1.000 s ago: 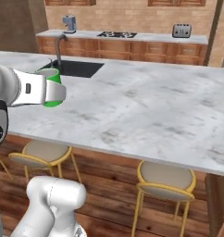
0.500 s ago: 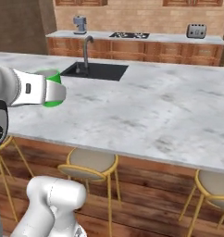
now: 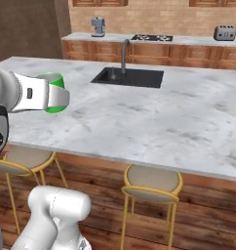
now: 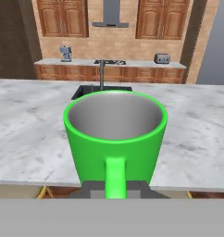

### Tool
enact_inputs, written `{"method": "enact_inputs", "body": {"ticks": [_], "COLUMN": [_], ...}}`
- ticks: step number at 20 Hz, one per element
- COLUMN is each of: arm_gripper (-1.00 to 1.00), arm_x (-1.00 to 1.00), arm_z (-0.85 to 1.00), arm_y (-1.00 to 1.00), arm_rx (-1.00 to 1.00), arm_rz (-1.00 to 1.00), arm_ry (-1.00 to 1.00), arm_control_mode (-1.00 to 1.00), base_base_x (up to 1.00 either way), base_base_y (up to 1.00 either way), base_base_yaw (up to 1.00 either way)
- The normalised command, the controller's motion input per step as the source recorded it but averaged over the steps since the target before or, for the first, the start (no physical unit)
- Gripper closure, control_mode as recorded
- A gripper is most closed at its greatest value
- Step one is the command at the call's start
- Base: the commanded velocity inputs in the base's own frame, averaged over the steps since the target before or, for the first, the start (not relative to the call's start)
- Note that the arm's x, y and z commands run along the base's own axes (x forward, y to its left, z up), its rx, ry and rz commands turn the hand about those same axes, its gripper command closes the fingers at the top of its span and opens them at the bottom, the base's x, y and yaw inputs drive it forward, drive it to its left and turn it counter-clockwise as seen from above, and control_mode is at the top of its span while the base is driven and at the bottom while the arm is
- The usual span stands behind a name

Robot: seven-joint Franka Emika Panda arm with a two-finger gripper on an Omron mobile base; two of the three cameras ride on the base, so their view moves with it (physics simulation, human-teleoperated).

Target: There is a tray on the dining counter. Grab the cup, mug, and pitcher and place them on the tray. The pitcher may be placed next to the tray if it cannot fit the tray.

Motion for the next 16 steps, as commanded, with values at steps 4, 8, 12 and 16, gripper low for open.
{"method": "enact_inputs", "body": {"ticks": [4, 8, 12, 16], "arm_gripper": [1.0, 1.0, 1.0, 1.0], "arm_x": [0.0, 0.0, 0.0, 0.0], "arm_z": [0.0, 0.0, 0.0, 0.0], "arm_y": [0.0, 0.0, 0.0, 0.0], "arm_rx": [0.0, 0.0, 0.0, 0.0], "arm_rz": [0.0, 0.0, 0.0, 0.0], "arm_ry": [0.0, 0.0, 0.0, 0.0], "arm_control_mode": [1.0, 1.0, 1.0, 1.0], "base_base_x": [0.0, 0.0, 0.0, 0.0], "base_base_y": [1.0, 1.0, 1.0, 1.0], "base_base_yaw": [-0.04, -0.04, -0.04, -0.04]}}
